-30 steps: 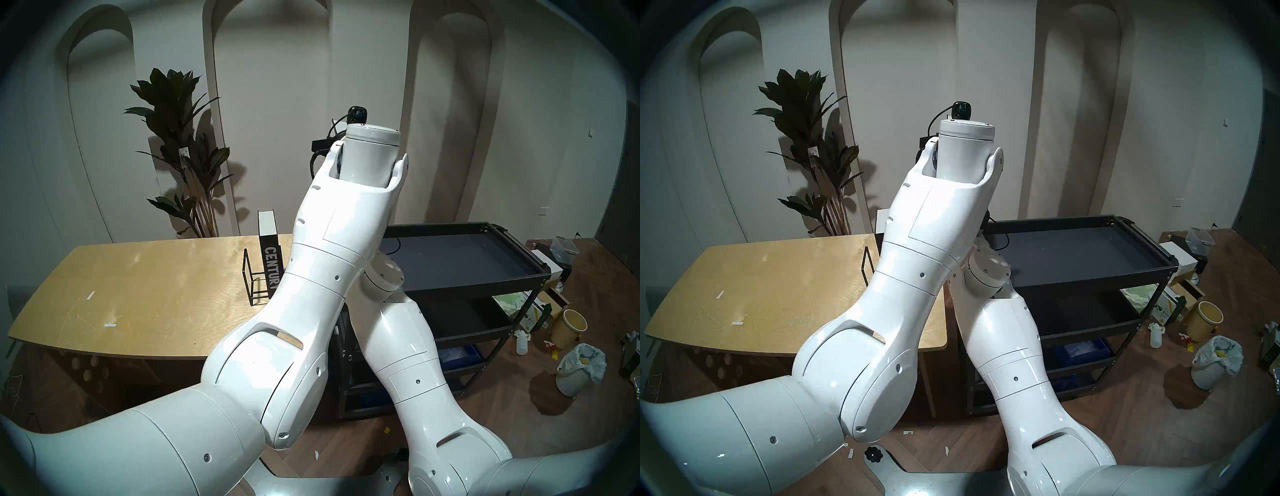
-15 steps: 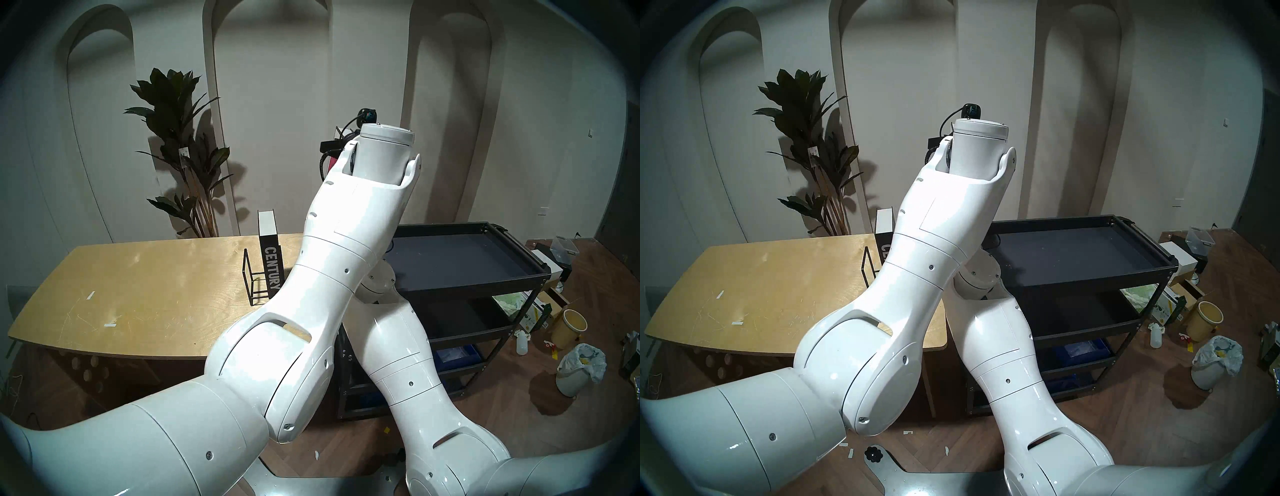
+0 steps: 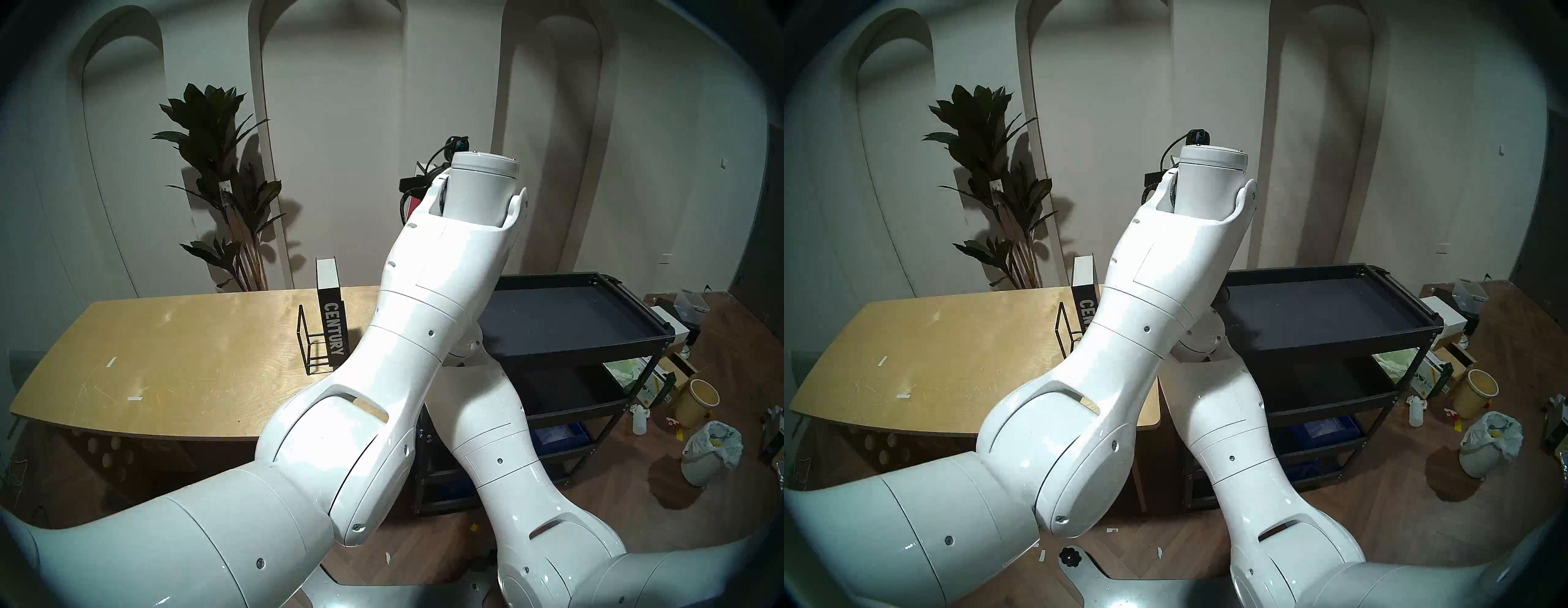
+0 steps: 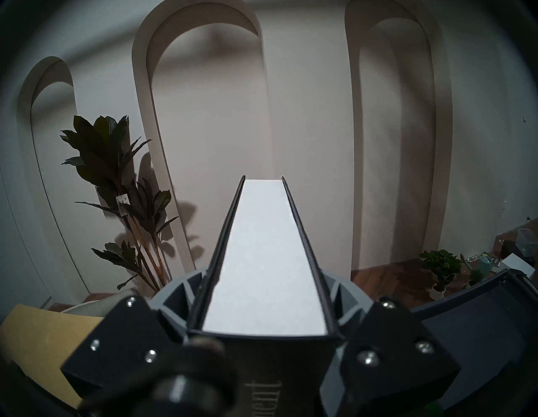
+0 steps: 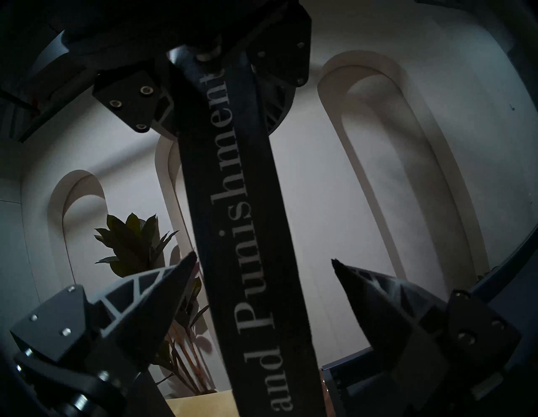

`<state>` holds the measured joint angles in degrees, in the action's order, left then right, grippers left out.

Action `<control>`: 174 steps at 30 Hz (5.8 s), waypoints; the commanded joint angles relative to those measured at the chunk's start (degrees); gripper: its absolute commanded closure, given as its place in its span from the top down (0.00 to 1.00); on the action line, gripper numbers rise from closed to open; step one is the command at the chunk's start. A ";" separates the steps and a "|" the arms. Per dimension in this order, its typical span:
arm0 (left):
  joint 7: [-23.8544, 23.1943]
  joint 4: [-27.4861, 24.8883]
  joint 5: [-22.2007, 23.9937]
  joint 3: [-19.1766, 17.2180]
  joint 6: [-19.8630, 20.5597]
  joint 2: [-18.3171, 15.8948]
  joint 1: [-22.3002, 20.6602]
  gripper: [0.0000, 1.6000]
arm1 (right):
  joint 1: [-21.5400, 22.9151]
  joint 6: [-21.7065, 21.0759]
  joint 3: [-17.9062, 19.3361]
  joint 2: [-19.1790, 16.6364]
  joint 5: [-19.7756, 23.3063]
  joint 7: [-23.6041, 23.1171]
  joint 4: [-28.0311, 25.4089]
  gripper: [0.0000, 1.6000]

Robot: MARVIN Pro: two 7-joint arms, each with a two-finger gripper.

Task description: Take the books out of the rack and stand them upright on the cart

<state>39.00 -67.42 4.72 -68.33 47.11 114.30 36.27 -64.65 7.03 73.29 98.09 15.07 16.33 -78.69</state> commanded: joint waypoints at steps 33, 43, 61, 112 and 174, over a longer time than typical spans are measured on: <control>0.18 -9.93 4.41 9.68 -3.77 -1.01 -8.29 1.00 | 10.78 -2.56 -3.31 -1.70 -4.12 13.82 5.76 0.00; 0.74 -17.98 3.40 -2.28 -5.43 -7.60 -12.74 1.00 | 13.11 -5.22 -0.53 -6.42 -4.83 13.20 7.12 0.00; 1.40 -21.38 2.75 -20.07 -2.42 -19.61 -2.93 1.00 | 10.41 -7.57 6.77 -17.77 -3.13 4.80 9.39 0.00; -30.91 -33.47 14.76 -30.18 0.69 -38.55 32.43 1.00 | 15.93 4.97 7.70 -30.61 11.12 -45.65 32.35 0.00; -43.48 -34.49 16.76 -30.66 -5.47 -44.97 40.36 1.00 | 22.00 23.47 12.53 -23.30 12.47 -38.88 47.43 0.00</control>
<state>-4.54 -100.18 21.65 -99.12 41.37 69.59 76.93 -43.84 32.12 85.46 75.49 27.66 -24.44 -26.32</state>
